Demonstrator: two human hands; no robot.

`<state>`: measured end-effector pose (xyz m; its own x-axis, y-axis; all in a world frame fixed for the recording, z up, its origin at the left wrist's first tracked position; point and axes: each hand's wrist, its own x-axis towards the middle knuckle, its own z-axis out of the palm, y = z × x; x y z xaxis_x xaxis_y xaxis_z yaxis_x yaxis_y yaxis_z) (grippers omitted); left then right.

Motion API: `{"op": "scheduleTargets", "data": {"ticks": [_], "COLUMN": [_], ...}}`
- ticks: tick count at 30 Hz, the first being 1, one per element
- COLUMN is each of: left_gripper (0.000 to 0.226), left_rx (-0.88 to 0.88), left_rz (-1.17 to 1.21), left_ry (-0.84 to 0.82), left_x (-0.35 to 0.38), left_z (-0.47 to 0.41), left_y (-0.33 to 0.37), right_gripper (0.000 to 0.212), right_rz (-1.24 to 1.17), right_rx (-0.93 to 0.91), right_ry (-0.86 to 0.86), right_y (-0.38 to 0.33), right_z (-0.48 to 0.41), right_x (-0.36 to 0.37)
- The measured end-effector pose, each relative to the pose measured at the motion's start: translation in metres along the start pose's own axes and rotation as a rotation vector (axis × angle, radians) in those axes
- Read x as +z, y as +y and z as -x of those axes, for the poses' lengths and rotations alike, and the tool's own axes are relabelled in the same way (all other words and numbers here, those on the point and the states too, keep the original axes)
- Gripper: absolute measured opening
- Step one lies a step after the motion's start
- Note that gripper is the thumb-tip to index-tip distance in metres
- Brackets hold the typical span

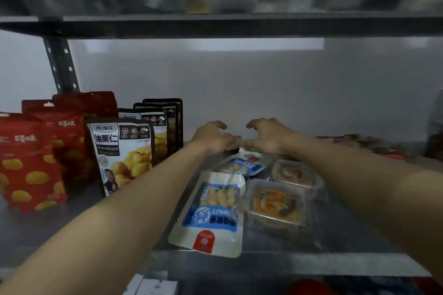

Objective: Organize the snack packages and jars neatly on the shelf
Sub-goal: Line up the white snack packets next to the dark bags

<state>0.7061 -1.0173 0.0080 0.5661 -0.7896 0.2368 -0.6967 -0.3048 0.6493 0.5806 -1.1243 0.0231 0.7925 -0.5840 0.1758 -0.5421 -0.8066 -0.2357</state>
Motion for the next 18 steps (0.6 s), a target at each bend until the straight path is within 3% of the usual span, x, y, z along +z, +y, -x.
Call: {"op": "scheduleTargets", "data": {"ticks": [10, 18], "left_gripper": [0.04, 0.04], "left_rx": [-0.23, -0.26], "left_rz": [0.229, 0.264], "left_ry": [0.035, -0.038], "left_x": [0.017, 0.031], "left_z": [-0.049, -0.061], "left_y": [-0.015, -0.017], "right_gripper": [0.058, 0.062], "right_rz": [0.012, 0.073], "right_rx": [0.023, 0.025], "right_ry": [-0.092, -0.262], "right_y": [0.008, 0.014], "right_z": [-0.057, -0.076], "right_x": [0.016, 0.034]}}
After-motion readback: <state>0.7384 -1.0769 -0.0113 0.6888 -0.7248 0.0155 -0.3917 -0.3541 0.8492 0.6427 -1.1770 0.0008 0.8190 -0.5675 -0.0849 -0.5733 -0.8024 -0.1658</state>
